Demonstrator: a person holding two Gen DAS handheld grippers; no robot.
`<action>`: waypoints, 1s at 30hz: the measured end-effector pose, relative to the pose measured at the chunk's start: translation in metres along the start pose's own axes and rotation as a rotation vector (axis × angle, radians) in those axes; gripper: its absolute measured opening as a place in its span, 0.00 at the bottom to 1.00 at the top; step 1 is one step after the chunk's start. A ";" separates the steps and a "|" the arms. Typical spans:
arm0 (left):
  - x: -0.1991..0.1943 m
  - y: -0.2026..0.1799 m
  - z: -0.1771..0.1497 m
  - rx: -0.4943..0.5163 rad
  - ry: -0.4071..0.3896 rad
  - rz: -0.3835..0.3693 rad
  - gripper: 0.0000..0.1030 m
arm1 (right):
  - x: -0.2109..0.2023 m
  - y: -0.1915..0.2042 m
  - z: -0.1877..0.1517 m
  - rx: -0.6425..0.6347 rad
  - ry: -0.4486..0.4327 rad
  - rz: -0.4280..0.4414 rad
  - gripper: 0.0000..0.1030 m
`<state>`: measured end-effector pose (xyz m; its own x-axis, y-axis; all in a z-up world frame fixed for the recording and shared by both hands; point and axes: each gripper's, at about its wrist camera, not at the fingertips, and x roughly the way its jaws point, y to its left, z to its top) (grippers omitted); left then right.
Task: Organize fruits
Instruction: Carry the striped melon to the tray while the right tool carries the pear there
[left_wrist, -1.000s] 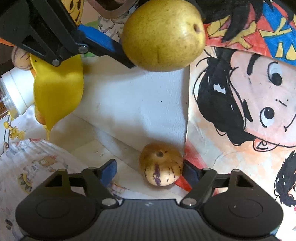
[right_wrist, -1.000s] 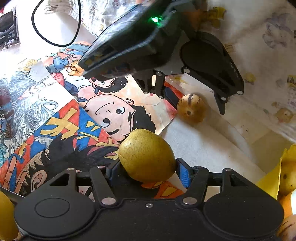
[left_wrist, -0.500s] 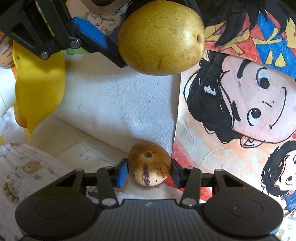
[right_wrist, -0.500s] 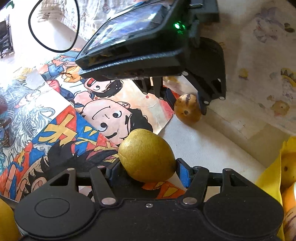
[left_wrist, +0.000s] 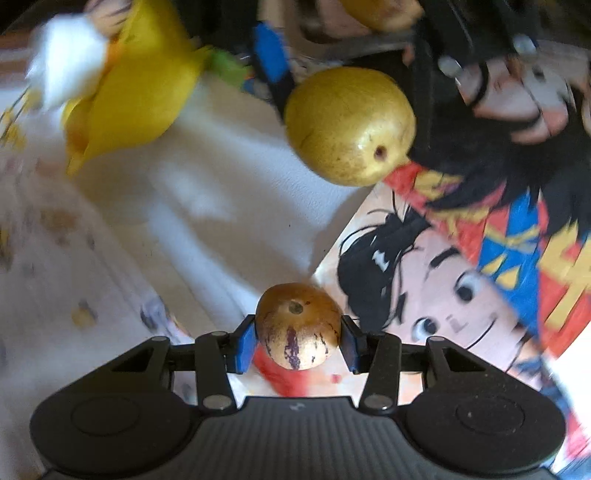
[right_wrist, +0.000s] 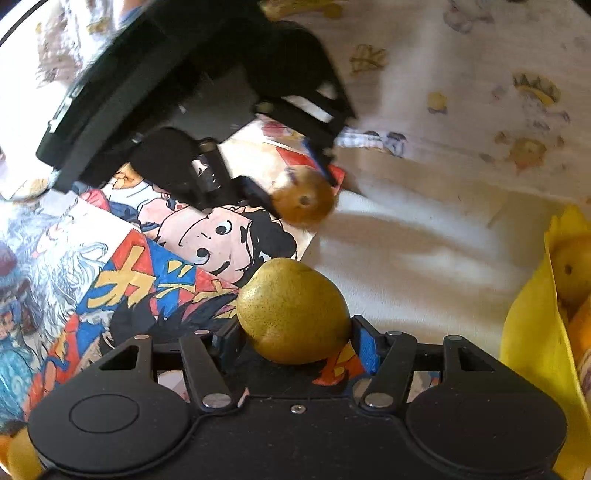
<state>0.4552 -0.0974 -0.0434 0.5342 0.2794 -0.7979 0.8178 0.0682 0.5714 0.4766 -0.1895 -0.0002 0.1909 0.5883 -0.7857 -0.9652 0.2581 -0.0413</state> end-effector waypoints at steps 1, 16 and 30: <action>-0.002 0.001 -0.002 -0.051 -0.001 -0.004 0.49 | -0.001 0.000 0.000 0.016 0.001 -0.002 0.61; -0.016 -0.001 -0.024 -0.757 -0.071 0.105 0.49 | 0.001 -0.006 0.001 0.272 -0.036 -0.051 0.61; -0.018 -0.005 -0.057 -0.983 -0.146 0.026 0.48 | 0.000 -0.009 -0.004 0.394 -0.074 -0.084 0.60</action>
<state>0.4292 -0.0484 -0.0214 0.6248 0.1762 -0.7606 0.2996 0.8455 0.4420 0.4848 -0.1953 -0.0022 0.2930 0.6026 -0.7423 -0.8060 0.5733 0.1474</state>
